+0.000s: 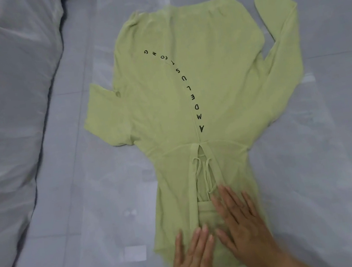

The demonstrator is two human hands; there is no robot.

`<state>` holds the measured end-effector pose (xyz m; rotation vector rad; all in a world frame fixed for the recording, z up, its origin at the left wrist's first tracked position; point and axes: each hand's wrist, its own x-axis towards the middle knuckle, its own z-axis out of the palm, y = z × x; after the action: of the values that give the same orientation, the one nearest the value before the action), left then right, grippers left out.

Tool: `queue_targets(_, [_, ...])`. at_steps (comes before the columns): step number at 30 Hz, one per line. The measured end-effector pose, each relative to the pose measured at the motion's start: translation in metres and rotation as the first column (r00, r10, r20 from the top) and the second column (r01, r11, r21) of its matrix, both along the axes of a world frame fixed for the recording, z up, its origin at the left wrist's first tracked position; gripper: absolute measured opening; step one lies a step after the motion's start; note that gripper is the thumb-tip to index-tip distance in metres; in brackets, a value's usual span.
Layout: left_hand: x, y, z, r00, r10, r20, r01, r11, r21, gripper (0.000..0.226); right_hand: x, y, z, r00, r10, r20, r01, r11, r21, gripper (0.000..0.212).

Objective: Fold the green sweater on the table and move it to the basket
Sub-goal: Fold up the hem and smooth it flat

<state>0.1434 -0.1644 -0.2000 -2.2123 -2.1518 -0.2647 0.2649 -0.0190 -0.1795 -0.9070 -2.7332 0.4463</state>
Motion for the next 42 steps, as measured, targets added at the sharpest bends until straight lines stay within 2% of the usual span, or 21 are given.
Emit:
queue_targets(3, [0.009, -0.012, -0.02, 0.975, -0.077, -0.21, 0.072, 0.997, -0.033, 0.04, 0.0, -0.008, -0.011, 0.994, 0.094, 0.064, -0.096, 0.995, 0.033, 0.054])
queue_targets(6, [0.009, -0.008, -0.022, 0.961, -0.081, -0.266, 0.058, 0.994, -0.091, 0.038, 0.002, -0.006, -0.02, 0.981, 0.118, 0.155, -0.13, 0.989, 0.066, 0.054])
queue_targets(9, [0.005, -0.01, -0.014, 0.941, -0.147, -0.304, 0.121, 0.987, -0.102, 0.035, 0.003, -0.006, -0.013, 0.987, 0.129, 0.092, -0.132, 0.991, 0.029, 0.054])
queue_targets(12, [-0.038, -0.005, 0.009, 0.951, -0.256, -0.172, 0.243, 0.966, -0.092, 0.036, 0.026, 0.017, -0.003, 0.953, 0.296, 0.061, -0.3, 0.951, 0.072, 0.059])
queue_targets(14, [-0.084, 0.002, 0.029, 0.941, -0.334, -0.061, 0.325, 0.939, -0.115, 0.038, 0.046, 0.039, 0.009, 0.883, 0.448, 0.141, -0.464, 0.878, 0.114, 0.061])
queue_targets(16, [-0.121, 0.009, 0.035, 0.885, -0.46, -0.073, 0.444, 0.88, -0.168, 0.04, 0.058, 0.056, 0.017, 0.809, 0.544, 0.224, -0.574, 0.813, 0.097, 0.06])
queue_targets(19, [-0.138, 0.018, 0.025, 0.812, -0.579, -0.066, 0.543, 0.793, -0.278, 0.045, 0.062, 0.064, 0.009, 0.75, 0.605, 0.269, -0.639, 0.767, 0.058, 0.06])
queue_targets(22, [-0.137, 0.019, 0.012, 0.809, -0.586, -0.043, 0.553, 0.784, -0.284, 0.047, 0.066, 0.057, -0.009, 0.763, 0.6, 0.241, -0.625, 0.78, 0.039, 0.063])
queue_targets(24, [-0.135, 0.019, 0.008, 0.809, -0.587, -0.036, 0.565, 0.792, -0.23, 0.044, 0.067, 0.055, -0.013, 0.78, 0.593, 0.2, -0.613, 0.789, 0.051, 0.063])
queue_targets(29, [-0.134, 0.023, 0.013, 0.801, -0.599, -0.027, 0.588, 0.794, -0.155, 0.039, 0.065, 0.056, -0.014, 0.799, 0.585, 0.141, -0.598, 0.797, 0.083, 0.048])
queue_targets(32, [-0.128, 0.02, 0.013, 0.805, -0.593, 0.003, 0.586, 0.795, -0.156, 0.036, 0.063, 0.053, -0.011, 0.81, 0.575, 0.113, -0.583, 0.81, 0.065, 0.046])
queue_targets(37, [-0.134, 0.022, 0.014, 0.778, -0.628, 0.01, 0.62, 0.764, -0.177, 0.036, 0.065, 0.058, -0.005, 0.78, 0.61, 0.139, -0.618, 0.786, 0.02, 0.059])
queue_targets(42, [-0.134, 0.023, 0.018, 0.808, -0.579, 0.108, 0.589, 0.79, -0.172, 0.035, 0.066, 0.06, -0.006, 0.778, 0.605, 0.169, -0.615, 0.789, 0.007, 0.051])
